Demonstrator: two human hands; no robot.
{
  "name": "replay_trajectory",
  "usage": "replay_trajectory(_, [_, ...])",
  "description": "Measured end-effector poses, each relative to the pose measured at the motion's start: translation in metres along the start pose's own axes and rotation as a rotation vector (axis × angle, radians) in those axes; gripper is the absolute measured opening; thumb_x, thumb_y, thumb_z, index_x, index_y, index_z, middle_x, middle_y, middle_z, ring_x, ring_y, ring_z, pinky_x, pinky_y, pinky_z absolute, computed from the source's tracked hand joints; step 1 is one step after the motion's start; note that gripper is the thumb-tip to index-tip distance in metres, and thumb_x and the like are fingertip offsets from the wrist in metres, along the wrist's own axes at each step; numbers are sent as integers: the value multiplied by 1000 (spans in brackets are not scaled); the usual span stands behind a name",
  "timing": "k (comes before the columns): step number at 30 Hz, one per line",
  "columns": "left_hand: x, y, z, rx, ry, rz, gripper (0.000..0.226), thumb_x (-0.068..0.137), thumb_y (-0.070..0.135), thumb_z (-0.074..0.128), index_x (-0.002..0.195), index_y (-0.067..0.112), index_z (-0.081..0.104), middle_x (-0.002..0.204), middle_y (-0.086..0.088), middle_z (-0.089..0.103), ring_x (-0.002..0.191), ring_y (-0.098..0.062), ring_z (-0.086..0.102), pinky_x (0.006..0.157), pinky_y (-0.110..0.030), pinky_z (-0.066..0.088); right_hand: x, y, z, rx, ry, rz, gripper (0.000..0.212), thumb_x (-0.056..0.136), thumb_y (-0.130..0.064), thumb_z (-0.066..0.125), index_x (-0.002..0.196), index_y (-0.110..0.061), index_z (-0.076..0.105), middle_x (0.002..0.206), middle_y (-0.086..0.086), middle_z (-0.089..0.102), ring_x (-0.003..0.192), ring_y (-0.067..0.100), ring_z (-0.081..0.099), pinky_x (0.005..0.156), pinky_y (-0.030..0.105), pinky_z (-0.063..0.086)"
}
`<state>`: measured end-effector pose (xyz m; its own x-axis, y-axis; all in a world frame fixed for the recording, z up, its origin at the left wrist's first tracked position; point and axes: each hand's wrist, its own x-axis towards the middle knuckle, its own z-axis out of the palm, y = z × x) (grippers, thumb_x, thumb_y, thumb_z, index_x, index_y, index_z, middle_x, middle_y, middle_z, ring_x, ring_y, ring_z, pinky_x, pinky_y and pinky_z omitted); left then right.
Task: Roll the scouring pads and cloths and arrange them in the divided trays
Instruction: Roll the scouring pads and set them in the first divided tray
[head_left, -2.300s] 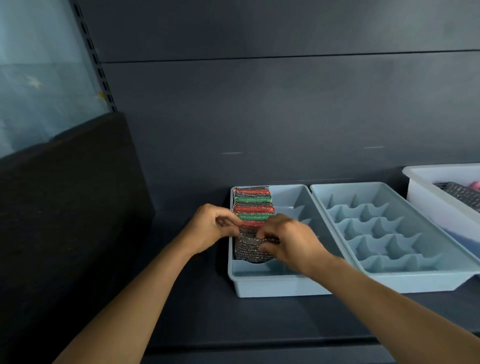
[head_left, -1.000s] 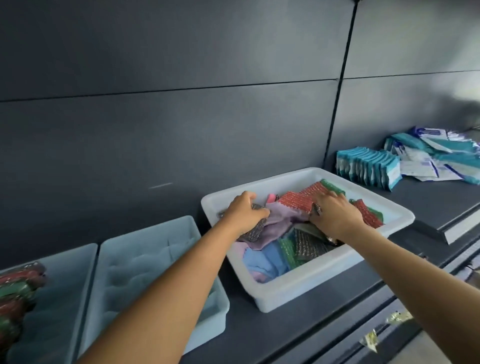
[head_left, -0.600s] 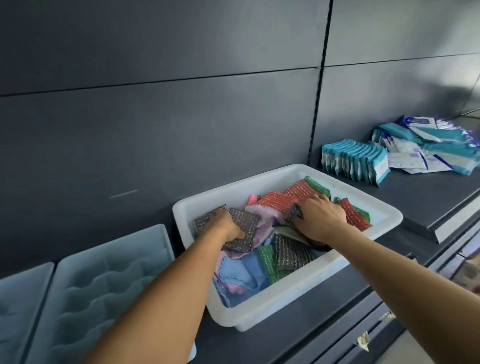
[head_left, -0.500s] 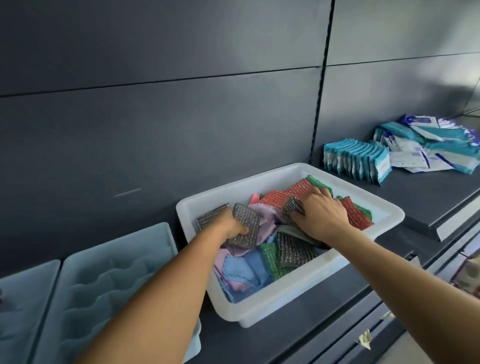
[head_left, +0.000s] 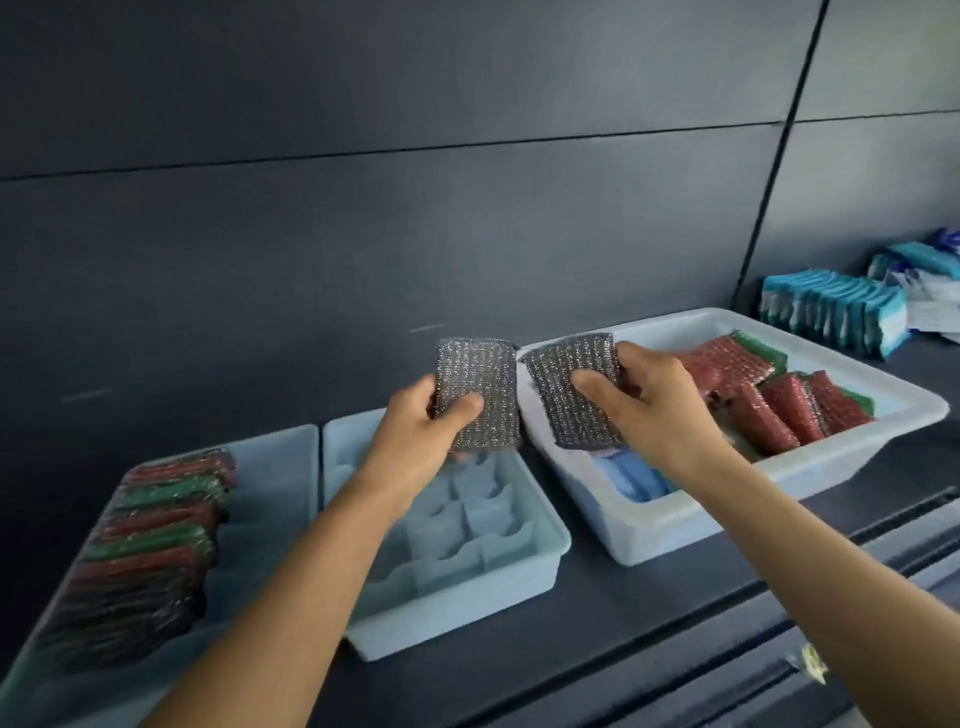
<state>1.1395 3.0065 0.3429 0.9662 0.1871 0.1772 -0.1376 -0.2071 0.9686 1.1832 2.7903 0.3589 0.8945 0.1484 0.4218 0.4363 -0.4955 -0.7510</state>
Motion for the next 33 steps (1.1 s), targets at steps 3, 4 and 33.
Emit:
replay_trajectory(3, [-41, -12, -57, 50, 48, -24, 8, 94, 21, 63, 101, 26, 63, 96, 9, 73, 84, -12, 71, 61, -29, 57, -17, -32, 45, 64, -79, -38, 44, 83, -50, 62, 76, -7, 52, 63, 7, 63, 54, 20, 51, 56, 37, 50])
replay_trajectory(4, [-55, -16, -78, 74, 70, -31, 10, 94, 23, 63, 103, 27, 62, 99, 9, 73, 85, -12, 71, 63, -31, 58, -23, -44, 62, 76, -113, -65, 49, 80, -56, 59, 80, -7, 53, 69, 12, 64, 60, 29, 56, 60, 43, 53])
replay_trajectory(33, [-174, -63, -326, 455, 75, -3, 25, 78, 21, 81, 97, 32, 70, 97, 11, 72, 93, -1, 65, 85, -21, 48, -108, -159, 277, 56, -418, -99, 9, 86, -18, 69, 79, -18, 64, 59, -4, 57, 53, 22, 52, 53, 42, 54])
